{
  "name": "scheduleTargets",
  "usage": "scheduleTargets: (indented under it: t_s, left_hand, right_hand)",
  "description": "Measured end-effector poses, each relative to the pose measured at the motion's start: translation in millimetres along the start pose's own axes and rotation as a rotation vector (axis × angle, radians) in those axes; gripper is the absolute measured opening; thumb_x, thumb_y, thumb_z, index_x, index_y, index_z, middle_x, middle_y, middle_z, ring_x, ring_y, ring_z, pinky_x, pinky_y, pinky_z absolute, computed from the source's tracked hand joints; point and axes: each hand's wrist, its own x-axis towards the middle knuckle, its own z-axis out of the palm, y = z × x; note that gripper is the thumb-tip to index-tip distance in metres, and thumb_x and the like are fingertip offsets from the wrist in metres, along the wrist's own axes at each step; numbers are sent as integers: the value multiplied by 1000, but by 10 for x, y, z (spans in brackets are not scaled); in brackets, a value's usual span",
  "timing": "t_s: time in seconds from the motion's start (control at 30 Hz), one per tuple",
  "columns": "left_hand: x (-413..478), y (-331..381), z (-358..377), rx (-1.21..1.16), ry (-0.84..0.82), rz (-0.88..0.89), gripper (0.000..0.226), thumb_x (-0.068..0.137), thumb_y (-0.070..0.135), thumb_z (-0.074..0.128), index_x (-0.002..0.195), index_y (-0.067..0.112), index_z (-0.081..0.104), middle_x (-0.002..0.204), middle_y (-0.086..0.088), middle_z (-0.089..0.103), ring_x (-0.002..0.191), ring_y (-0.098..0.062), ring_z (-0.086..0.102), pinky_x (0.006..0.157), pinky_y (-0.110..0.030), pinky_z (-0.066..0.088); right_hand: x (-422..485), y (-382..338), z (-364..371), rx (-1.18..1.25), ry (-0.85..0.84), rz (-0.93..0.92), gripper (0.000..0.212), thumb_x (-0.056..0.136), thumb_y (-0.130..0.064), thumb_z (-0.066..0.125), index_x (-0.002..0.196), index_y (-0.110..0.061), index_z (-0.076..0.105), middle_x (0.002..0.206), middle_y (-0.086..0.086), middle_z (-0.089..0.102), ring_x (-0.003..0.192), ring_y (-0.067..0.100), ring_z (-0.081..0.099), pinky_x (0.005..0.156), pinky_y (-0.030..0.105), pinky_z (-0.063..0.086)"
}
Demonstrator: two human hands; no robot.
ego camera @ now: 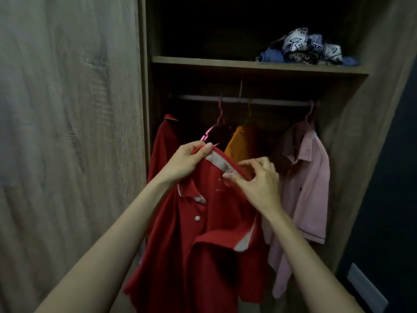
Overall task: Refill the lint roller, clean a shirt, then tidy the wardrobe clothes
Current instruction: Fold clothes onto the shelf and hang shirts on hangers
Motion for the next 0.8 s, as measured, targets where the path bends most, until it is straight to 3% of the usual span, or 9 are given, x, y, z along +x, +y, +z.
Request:
scheduleTargets:
  t_s: [0.13,0.23,0.33,0.4,0.5,0.57,0.67,0.8]
  left_hand:
    - [9,42,-15,121,-96,66,34,96,32,55,76,4,57,66,-2,42,61,-8,39,58,-20,33]
    - [-47,-6,-188,158,-88,55,29,92,35,61,78,10,61,69,-2,54,67,-9,49,64,-24,40]
    - [-107,-98,-377,417,-24,46,20,86,40,67,76,24,65,68,7,63,66,-1,54,65,-23,43]
    - [-157,-163,-485,574,65,91,17,86,37,68,72,27,65,62,10,60,62,-1,53,63,-22,40]
    - [-220,-303,-594,738,194,149,13,88,28,65,84,18,72,72,2,62,71,-10,56,68,-27,41]
    - [-244,-372,-625,546,203,6,15,92,23,61,89,13,72,75,1,63,73,-9,57,70,-24,41]
    - [-265,-351,-632,-31,37,-329,23,97,27,55,100,13,72,90,-9,72,86,-16,66,77,-25,52]
    - [-196,-253,-665,-176,-36,-407,34,91,36,60,104,7,73,98,-13,74,89,-18,71,78,-21,57]
  right_hand:
    - [-43,-122,119,498,-171,-69,31,80,-50,68,84,-20,71,81,-5,67,76,6,61,70,40,50]
    - [-38,-184,172,646,-172,-19,28,87,-44,62,79,-19,69,69,-7,66,68,2,57,62,34,48]
    - [16,-308,217,686,-140,3,23,90,-40,60,73,-24,66,62,-16,60,62,-3,52,60,22,41]
    - [59,-372,270,677,-105,17,28,90,-41,58,69,-22,63,60,-12,57,60,-1,50,59,25,41]
    - [117,-430,348,689,-86,11,37,89,-45,57,69,-15,63,61,6,59,60,6,50,57,34,42]
    - [149,-473,394,695,-113,-6,39,88,-48,57,71,-14,65,60,5,59,59,8,50,56,34,42]
    - [224,-494,513,693,-158,48,31,89,-45,58,72,-21,68,60,-9,62,57,3,55,54,24,43]
    - [378,-445,732,754,-210,203,28,90,-40,60,73,-21,70,63,-8,68,60,3,61,56,20,46]
